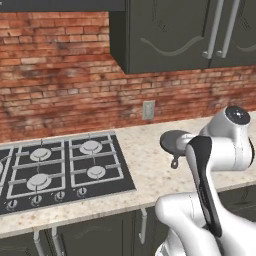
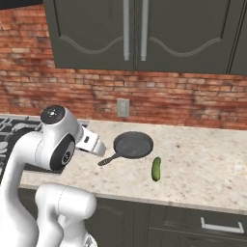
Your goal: Place both pans onto different burners. Then place the cucumber and the steak on different pans.
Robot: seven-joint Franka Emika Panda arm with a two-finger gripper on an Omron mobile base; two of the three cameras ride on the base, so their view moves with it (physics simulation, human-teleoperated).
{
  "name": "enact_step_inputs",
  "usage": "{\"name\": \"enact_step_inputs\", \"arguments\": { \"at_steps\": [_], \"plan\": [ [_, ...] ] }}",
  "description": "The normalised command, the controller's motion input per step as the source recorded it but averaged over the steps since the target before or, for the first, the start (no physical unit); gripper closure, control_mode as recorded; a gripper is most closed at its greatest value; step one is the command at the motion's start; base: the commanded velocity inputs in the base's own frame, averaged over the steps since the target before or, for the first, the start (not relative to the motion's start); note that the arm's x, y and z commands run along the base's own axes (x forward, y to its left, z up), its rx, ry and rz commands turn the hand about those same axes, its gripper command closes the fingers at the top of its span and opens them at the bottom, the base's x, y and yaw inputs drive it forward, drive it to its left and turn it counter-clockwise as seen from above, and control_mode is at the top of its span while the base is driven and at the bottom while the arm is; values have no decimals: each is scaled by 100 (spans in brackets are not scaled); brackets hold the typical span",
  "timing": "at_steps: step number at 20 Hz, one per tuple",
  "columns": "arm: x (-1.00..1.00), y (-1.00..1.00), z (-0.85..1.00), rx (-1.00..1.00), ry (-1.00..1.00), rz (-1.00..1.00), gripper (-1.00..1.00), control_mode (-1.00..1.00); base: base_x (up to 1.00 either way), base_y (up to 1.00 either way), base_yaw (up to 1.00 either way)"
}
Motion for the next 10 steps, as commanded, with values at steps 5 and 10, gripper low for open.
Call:
{"name": "enact_step_inputs", "arguments": {
  "at_steps": [5,10],
  "plan": [
    [25,-1,-46,0,-2,-2,-100,-100,0,0,0],
    [26,0,-36,0,0,-6,-100,-100,0,0,0]
  ]
}}
